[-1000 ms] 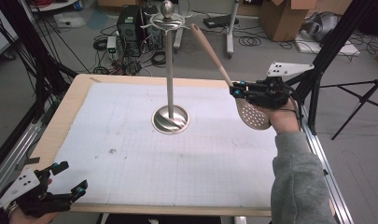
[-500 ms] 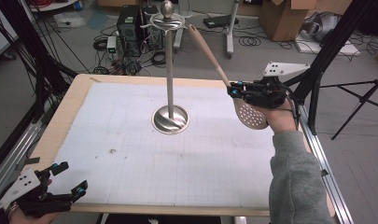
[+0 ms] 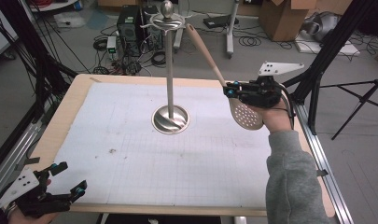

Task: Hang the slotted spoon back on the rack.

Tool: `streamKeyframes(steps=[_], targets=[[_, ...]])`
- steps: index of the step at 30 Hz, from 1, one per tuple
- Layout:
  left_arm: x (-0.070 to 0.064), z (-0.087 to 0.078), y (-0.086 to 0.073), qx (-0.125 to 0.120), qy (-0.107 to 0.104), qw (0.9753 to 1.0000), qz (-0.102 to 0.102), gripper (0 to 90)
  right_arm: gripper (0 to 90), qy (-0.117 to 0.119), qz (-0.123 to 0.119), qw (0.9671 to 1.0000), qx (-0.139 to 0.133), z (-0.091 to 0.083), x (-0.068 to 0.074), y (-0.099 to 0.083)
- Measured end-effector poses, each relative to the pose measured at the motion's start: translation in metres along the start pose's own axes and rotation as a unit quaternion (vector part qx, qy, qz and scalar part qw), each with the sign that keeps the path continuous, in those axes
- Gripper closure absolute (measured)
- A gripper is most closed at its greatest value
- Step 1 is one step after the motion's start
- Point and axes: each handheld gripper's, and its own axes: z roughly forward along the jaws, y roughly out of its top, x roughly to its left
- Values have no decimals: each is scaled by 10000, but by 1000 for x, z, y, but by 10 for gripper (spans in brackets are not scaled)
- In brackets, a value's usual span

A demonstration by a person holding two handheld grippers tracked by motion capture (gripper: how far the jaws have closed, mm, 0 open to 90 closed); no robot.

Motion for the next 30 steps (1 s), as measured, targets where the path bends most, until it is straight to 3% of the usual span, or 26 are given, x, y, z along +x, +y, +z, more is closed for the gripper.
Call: streamKeyframes(steps=[30], targets=[[-1, 0, 0, -13, 14, 10000, 20, 30, 778, 31, 147, 9993, 328, 36, 7, -1]])
